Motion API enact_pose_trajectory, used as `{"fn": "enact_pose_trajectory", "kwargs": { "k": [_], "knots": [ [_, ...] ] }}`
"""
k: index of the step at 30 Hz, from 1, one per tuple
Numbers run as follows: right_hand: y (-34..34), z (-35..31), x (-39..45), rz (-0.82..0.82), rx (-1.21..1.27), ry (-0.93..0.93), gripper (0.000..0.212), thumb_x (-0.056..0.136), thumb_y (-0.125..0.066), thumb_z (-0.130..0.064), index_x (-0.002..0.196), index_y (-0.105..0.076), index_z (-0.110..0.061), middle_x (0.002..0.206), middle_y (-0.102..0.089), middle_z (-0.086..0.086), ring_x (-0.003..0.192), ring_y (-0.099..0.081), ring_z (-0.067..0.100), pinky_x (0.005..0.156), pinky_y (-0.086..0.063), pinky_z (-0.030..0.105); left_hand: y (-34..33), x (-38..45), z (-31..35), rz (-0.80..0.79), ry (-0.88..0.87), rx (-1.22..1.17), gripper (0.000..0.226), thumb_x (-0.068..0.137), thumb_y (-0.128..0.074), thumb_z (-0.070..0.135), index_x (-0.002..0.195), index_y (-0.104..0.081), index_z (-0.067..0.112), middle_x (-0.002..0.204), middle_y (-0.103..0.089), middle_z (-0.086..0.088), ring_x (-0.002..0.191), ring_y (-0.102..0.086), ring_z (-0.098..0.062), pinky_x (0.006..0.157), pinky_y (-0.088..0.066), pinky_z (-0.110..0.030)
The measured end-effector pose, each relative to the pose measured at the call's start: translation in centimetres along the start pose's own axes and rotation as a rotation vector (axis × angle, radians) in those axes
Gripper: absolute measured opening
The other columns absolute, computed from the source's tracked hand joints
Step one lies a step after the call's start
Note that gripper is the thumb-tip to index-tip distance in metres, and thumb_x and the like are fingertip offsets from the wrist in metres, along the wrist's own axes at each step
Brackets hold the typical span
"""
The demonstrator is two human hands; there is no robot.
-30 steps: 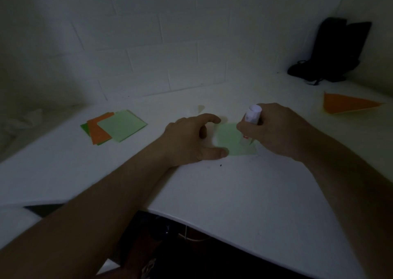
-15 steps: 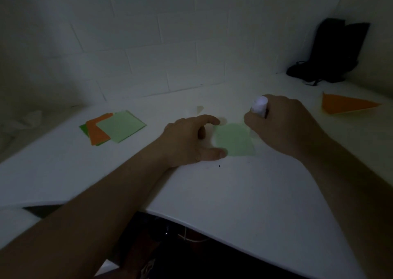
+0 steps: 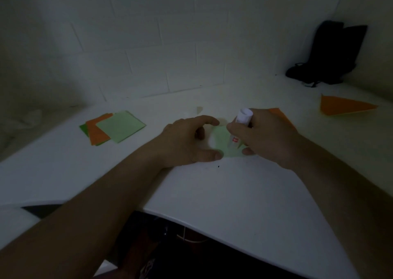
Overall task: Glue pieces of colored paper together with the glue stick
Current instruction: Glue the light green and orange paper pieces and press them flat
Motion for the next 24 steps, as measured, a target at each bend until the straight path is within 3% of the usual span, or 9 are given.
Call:
{"fn": "enact_pose_trajectory", "kwargs": {
  "k": [3, 6, 9, 11, 15, 24],
  "knots": [
    [-0.2, 0.0, 0.0, -0.018, -0.010, 0.002, 0.029, 0.101, -0.062, -0.033, 0.108, -0.069, -0.006, 0.086, -0.073, 0.000, 0.075, -0.072, 0.011, 0.070, -0.063, 0.035, 0.1, -0.2, 0.0, -0.011, -0.003, -0.013, 0.074, 0.073, -0.083, 0.063, 0.136, -0.045, 0.054, 0.105, -0.057, 0.020, 0.103, -0.061, -0.011, 0.100, -0.049, -0.041],
    [-0.6, -0.7, 0.0, -0.030, -0.109, 0.064, 0.025, 0.100, -0.061, -0.040, 0.090, -0.068, -0.018, 0.080, -0.071, -0.002, 0.071, -0.067, 0.009, 0.066, -0.058, 0.031, 0.0, -0.1, 0.1, -0.016, 0.005, -0.003, 0.076, 0.073, -0.083, 0.063, 0.138, -0.045, 0.051, 0.107, -0.057, 0.019, 0.103, -0.060, -0.011, 0.101, -0.049, -0.040],
    [-1.3, -1.5, 0.0, -0.065, -0.155, 0.106, 0.025, 0.099, -0.059, -0.045, 0.076, -0.051, -0.039, 0.071, -0.061, -0.009, 0.064, -0.059, -0.004, 0.055, -0.037, 0.013, -0.2, 0.0, 0.1, -0.028, -0.002, 0.005, 0.080, 0.067, -0.079, 0.071, 0.137, -0.045, 0.052, 0.107, -0.058, 0.018, 0.102, -0.061, -0.011, 0.100, -0.050, -0.041],
    [-1.9, -1.9, 0.2, -0.089, -0.161, 0.111, 0.028, 0.098, -0.059, -0.048, 0.075, -0.044, -0.044, 0.069, -0.056, -0.013, 0.062, -0.055, -0.005, 0.056, -0.035, 0.016, -0.3, 0.1, 0.1, -0.035, -0.010, -0.003, 0.083, 0.059, -0.069, 0.079, 0.135, -0.046, 0.055, 0.106, -0.059, 0.018, 0.101, -0.062, -0.010, 0.098, -0.051, -0.041],
    [-2.6, -2.1, 0.5, -0.105, -0.115, 0.124, 0.024, 0.097, -0.061, -0.051, 0.079, -0.052, -0.038, 0.077, -0.064, -0.007, 0.069, -0.058, 0.007, 0.061, -0.040, 0.028, -0.7, 0.4, -0.2, -0.053, -0.017, -0.037, 0.080, 0.057, -0.068, 0.081, 0.131, -0.046, 0.059, 0.116, -0.064, 0.017, 0.108, -0.064, -0.010, 0.099, -0.051, -0.045],
    [-2.6, -2.0, 0.5, -0.116, -0.029, 0.130, 0.023, 0.096, -0.066, -0.045, 0.079, -0.062, -0.031, 0.069, -0.065, -0.011, 0.061, -0.057, 0.001, 0.057, -0.042, 0.023, -0.6, 0.2, -0.2, -0.090, -0.034, -0.106, 0.088, 0.056, -0.081, 0.073, 0.134, -0.041, 0.064, 0.125, -0.062, 0.017, 0.115, -0.061, -0.010, 0.102, -0.050, -0.046]
  ]
}}
Point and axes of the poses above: each hand's wrist, its own x-axis towards the middle knuckle, its own y-axis out of the back of the hand, z = x × y, the point moved 9 cm from there along x, towards the middle knuckle
